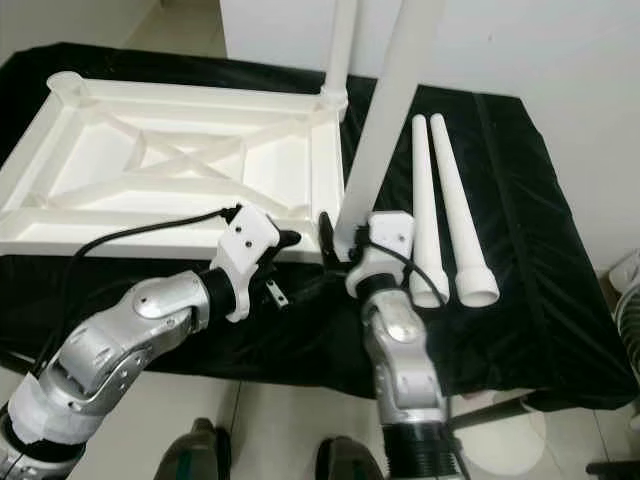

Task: Building children table

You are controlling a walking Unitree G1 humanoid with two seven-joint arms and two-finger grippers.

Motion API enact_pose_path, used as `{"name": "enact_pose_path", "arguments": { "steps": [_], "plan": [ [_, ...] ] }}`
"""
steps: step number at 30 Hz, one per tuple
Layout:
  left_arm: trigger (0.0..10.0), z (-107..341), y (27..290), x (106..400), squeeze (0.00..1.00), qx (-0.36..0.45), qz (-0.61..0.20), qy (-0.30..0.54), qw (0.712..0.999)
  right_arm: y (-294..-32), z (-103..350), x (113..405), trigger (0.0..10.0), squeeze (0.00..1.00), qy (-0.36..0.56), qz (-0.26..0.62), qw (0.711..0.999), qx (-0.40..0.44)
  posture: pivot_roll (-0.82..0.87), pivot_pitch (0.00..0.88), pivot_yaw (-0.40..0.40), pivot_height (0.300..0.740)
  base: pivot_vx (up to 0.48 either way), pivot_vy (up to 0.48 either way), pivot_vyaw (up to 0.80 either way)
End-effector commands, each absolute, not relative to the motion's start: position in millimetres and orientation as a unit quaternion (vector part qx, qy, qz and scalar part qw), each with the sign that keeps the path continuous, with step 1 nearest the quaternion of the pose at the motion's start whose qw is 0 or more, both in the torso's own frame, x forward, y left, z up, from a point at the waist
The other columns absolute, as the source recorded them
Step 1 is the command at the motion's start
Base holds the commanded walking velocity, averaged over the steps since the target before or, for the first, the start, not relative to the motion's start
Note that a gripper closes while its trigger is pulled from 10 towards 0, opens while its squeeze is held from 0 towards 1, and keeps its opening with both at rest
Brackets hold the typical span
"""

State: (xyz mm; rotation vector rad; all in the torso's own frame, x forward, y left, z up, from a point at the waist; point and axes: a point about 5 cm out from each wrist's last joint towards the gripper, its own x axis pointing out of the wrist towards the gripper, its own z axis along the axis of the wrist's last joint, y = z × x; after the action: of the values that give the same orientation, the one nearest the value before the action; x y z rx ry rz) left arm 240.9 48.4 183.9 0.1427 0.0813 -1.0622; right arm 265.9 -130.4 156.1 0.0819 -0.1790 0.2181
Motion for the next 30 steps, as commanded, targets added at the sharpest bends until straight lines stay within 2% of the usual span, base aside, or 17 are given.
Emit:
{"name": "enact_pose_path", "arguments": {
  "steps": [1,5,6,7,9,10,17,18,30],
  "plan": [
    [10.0,180.5,50.3,241.2,0.0,0.071,-0.524,0.046,0.847,-131.3,158.3,261.3,10.0,0.0,-0.088,0.121,0.988,0.047,0.08,0.095,-0.023,0.74,0.0,0.0,0.0],
    [10.0,180.6,53.8,246.5,0.0,0.075,-0.518,0.046,0.851,-134.5,156.4,255.1,10.0,0.0,-0.076,0.122,0.989,0.047,0.08,0.096,-0.024,0.74,0.0,0.0,0.0],
    [10.0,182.1,56.5,251.8,0.0,0.078,-0.508,0.043,0.857,-133.9,156.0,251.9,4.5,0.0,-0.072,0.124,0.988,0.054,0.08,0.096,-0.026,0.74,0.0,0.0,0.0],
    [10.0,183.5,60.3,257.3,0.0,0.083,-0.497,0.04,0.863,-132.9,156.1,248.5,2.3,0.0,-0.069,0.126,0.988,0.06,0.08,0.096,-0.026,0.74,0.0,0.0,0.0],
    [10.0,184.5,63.0,261.2,0.0,0.087,-0.489,0.038,0.867,-132.1,156.1,246.4,2.3,0.0,-0.066,0.128,0.988,0.064,0.08,0.096,-0.027,0.74,0.0,0.0,0.0],
    [10.0,185.1,67.5,266.6,0.0,0.097,-0.477,0.036,0.873,-131.7,156.4,244.8,0.0,0.0,-0.066,0.13,0.987,0.066,0.08,0.097,-0.029,0.74,0.0,0.0,0.0],
    [10.0,190.1,86.6,285.0,0.0,0.135,-0.433,0.028,0.891,-135.0,155.4,241.7,0.0,0.0,-0.055,0.14,0.986,0.07,0.08,0.095,-0.03,0.74,0.0,0.0,0.0],
    [10.0,189.1,94.2,290.7,0.0,0.156,-0.418,0.031,0.894,-138.2,154.4,243.2,10.0,0.0,-0.047,0.145,0.986,0.072,0.08,0.093,-0.031,0.74,0.0,0.0,0.0],
    [10.0,166.7,106.2,295.9,0.0,0.217,-0.399,0.066,0.888,-140.0,160.1,255.6,10.0,0.0,-0.047,0.162,0.983,0.076,0.07,0.088,-0.028,0.74,0.0,0.0,0.0]
  ]
}}
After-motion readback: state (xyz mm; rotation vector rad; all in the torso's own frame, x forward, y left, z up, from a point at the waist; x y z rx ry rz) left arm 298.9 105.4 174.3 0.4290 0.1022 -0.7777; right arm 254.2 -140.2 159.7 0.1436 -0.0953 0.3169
